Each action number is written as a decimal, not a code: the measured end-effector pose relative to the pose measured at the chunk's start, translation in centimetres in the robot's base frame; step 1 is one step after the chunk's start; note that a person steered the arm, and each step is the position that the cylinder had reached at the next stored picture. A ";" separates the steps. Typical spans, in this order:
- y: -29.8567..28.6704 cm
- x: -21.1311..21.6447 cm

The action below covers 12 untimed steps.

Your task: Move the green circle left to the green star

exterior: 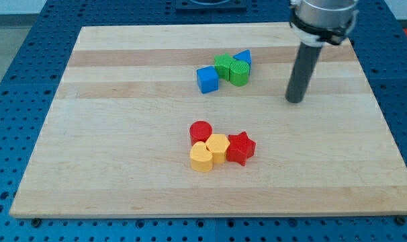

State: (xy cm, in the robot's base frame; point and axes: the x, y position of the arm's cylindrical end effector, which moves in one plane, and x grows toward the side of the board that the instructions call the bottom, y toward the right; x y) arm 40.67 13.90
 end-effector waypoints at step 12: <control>-15.1 -5.1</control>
State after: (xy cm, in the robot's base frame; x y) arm 35.61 -1.25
